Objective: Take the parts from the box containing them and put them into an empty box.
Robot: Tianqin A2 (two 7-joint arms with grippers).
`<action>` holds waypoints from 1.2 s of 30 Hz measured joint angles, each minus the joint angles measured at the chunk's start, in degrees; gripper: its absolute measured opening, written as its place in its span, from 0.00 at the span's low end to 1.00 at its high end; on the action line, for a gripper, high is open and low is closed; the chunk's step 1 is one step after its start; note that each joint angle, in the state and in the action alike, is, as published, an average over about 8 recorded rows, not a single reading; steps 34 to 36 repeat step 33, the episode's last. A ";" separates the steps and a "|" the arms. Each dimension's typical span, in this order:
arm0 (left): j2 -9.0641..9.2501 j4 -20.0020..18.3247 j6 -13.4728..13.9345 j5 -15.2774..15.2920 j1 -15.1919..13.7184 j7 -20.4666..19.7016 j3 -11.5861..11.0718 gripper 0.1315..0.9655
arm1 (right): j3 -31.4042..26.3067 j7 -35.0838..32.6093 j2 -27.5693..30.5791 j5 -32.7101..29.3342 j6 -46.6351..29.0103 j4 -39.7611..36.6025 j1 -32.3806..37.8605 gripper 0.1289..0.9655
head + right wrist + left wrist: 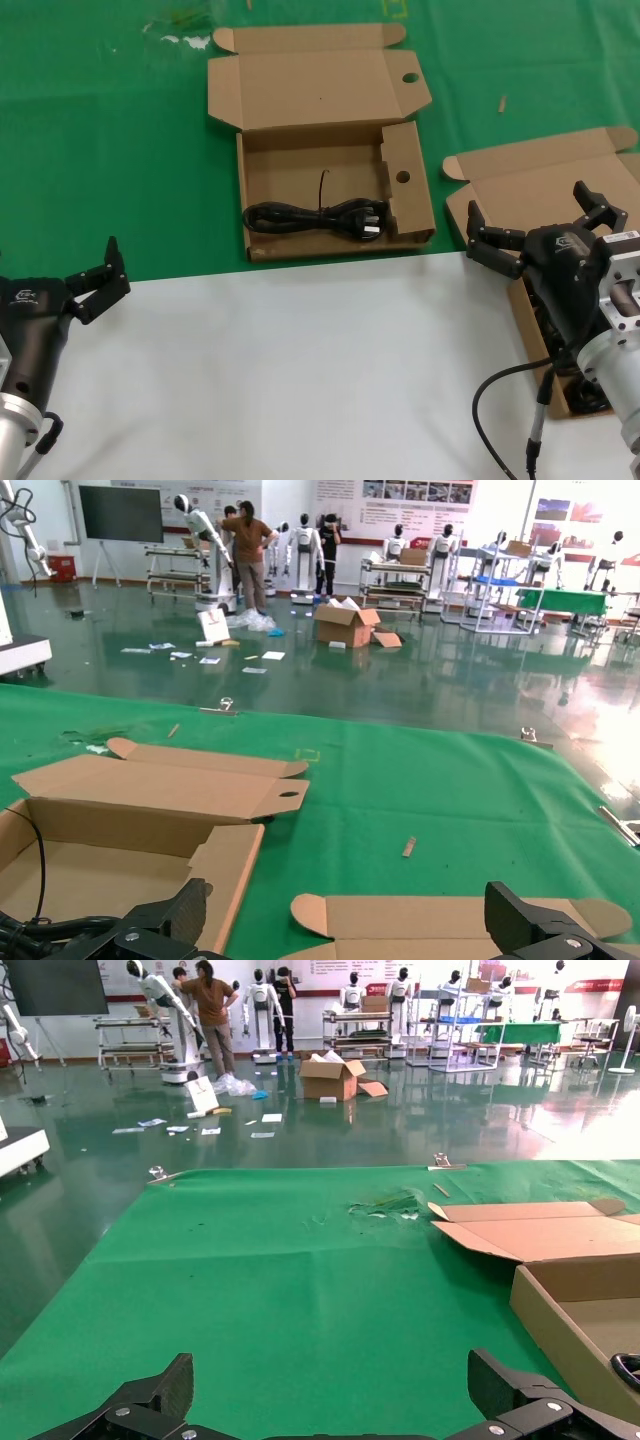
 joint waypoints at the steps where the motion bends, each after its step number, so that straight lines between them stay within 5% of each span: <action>1: 0.00 0.00 0.00 0.00 0.00 0.00 0.00 1.00 | 0.00 0.00 0.00 0.00 0.00 0.00 0.00 1.00; 36: 0.00 0.00 0.00 0.00 0.00 0.00 0.00 1.00 | 0.00 0.00 0.00 0.00 0.00 0.00 0.00 1.00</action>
